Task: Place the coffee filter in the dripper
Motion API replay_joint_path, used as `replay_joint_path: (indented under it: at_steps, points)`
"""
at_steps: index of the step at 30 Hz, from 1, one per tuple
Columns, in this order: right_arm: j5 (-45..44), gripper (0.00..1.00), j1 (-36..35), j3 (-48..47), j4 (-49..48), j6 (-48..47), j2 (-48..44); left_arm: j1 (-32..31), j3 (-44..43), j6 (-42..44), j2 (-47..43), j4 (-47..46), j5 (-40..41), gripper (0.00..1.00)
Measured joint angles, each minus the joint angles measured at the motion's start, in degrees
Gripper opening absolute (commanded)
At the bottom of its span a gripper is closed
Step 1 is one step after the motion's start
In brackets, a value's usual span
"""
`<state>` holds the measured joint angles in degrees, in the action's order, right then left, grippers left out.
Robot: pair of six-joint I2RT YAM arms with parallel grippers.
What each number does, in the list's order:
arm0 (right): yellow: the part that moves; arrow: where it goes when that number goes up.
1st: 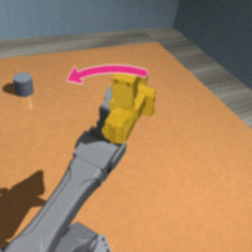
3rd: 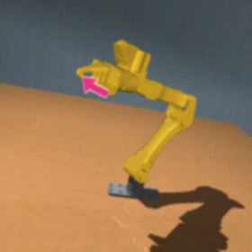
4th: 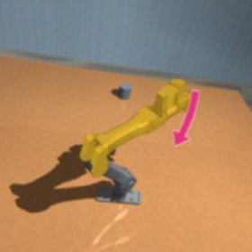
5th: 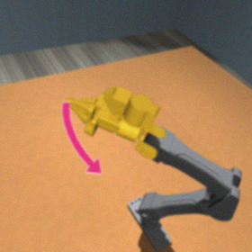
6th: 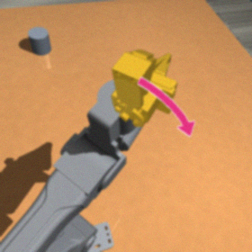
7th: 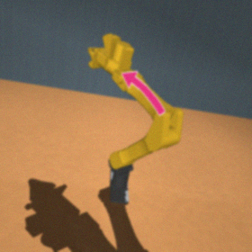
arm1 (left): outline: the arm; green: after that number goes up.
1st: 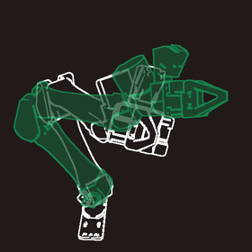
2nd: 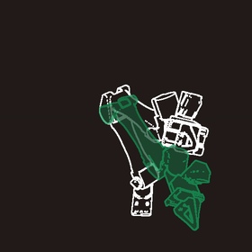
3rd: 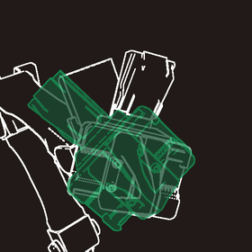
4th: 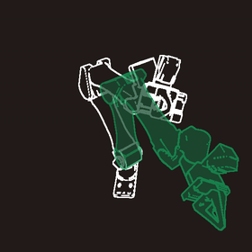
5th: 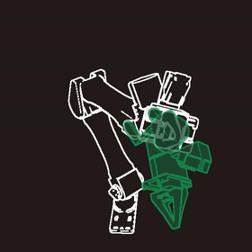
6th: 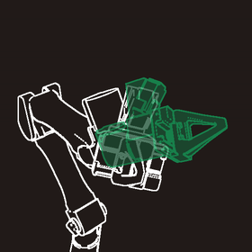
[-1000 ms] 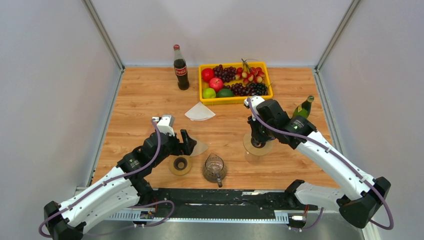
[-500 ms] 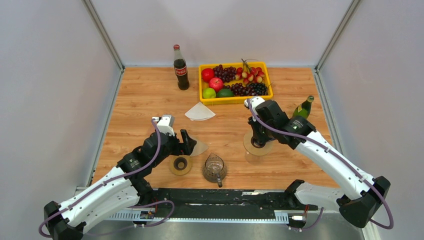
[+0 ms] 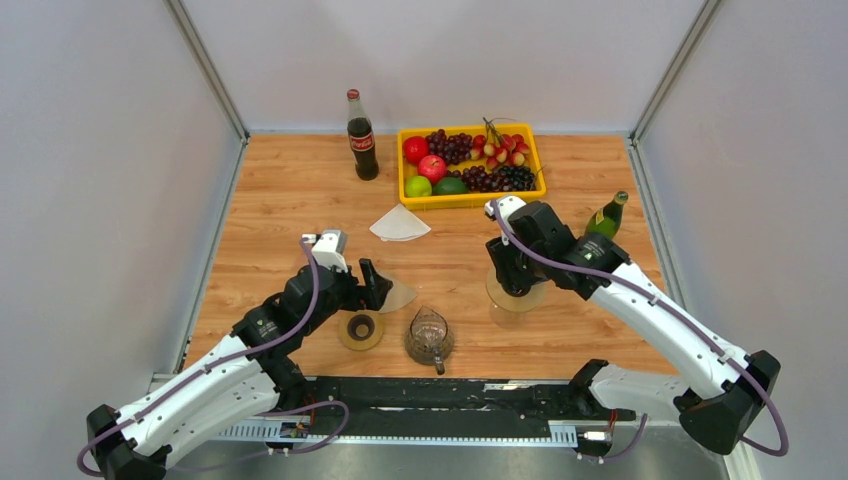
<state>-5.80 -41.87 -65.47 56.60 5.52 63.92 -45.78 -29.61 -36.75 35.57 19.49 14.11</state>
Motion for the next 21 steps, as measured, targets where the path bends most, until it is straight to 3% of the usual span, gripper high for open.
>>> replay_joint_path:
  at_steps: [10,14,21]
  points:
    - [3.7,0.74,0.0,-0.9,-0.3,0.4,-2.2,0.0,0.0,0.0,0.0,-0.2,-0.4,1.0]
    - [2.9,1.0,0.0,-2.9,-0.5,1.2,-4.1,0.0,0.0,0.0,0.2,-1.3,-1.0,1.0]
    - [-9.3,1.0,0.4,-4.8,-1.7,7.8,-7.7,0.0,-2.6,0.9,3.4,-2.7,-2.8,1.0]
